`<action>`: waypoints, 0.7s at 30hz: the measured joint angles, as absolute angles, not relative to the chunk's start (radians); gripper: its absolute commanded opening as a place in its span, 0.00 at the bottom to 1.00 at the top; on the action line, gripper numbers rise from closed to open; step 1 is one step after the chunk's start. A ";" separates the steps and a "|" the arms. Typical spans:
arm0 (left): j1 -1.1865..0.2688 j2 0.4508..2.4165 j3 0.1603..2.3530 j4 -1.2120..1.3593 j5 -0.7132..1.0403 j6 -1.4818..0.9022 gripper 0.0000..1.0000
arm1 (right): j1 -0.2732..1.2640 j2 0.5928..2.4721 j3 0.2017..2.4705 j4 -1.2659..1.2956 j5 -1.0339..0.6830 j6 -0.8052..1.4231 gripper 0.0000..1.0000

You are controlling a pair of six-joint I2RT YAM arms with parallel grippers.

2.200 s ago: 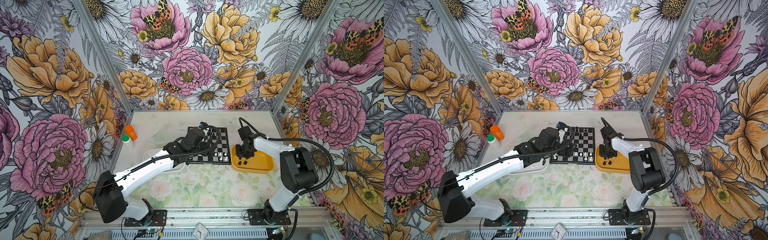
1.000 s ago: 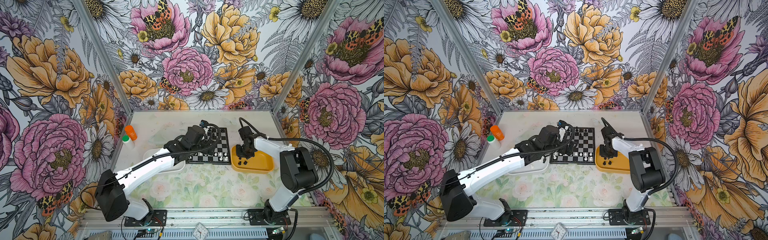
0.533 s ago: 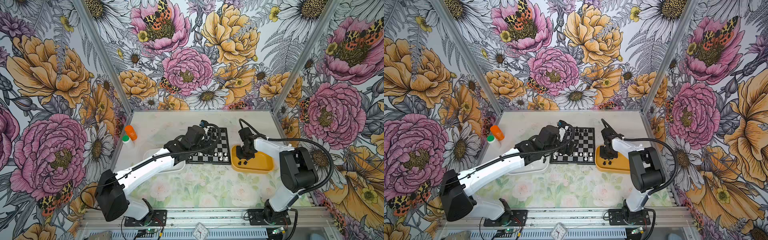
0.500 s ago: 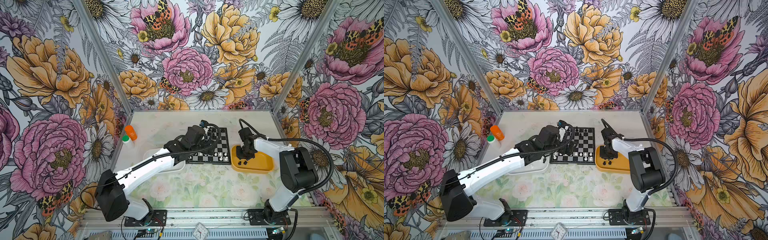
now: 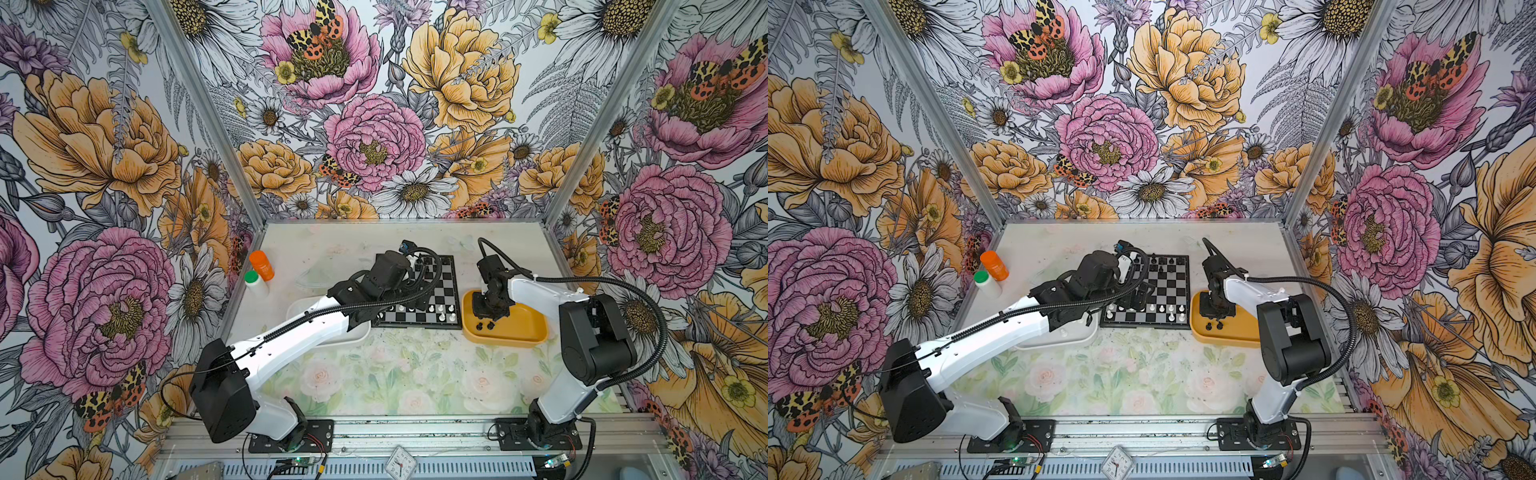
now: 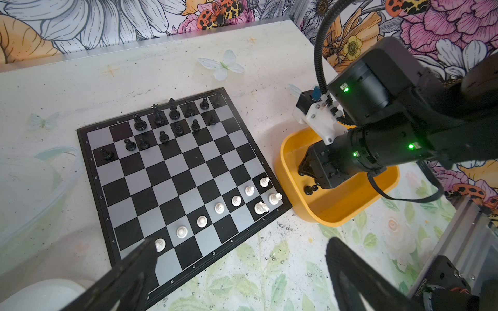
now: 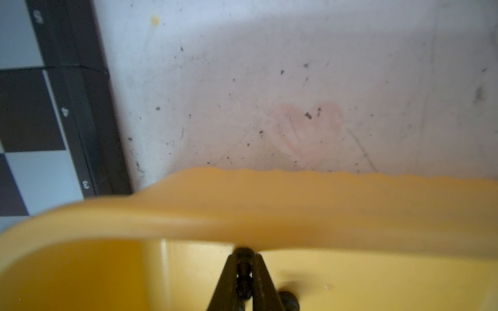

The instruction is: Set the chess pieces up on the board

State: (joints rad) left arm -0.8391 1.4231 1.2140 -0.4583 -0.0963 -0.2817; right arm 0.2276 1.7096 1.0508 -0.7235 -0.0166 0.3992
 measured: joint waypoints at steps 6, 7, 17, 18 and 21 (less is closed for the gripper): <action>-0.839 1.423 1.214 -0.458 -0.097 -0.281 0.99 | 0.228 1.706 1.051 -0.725 -0.016 0.398 0.10; -0.839 1.423 1.214 -0.458 -0.097 -0.281 0.99 | 0.228 1.704 1.051 -0.727 -0.016 0.398 0.10; -0.834 1.423 1.214 -0.458 -0.113 -0.277 0.99 | 0.228 1.690 1.159 -0.804 -0.011 0.379 0.10; -0.831 1.424 1.214 -0.458 -0.113 -0.276 0.99 | 0.228 1.688 1.173 -0.810 -0.011 0.379 0.10; -0.817 1.436 1.223 -0.458 -0.113 -0.262 0.99 | 0.228 1.684 1.224 -0.834 -0.006 0.377 0.09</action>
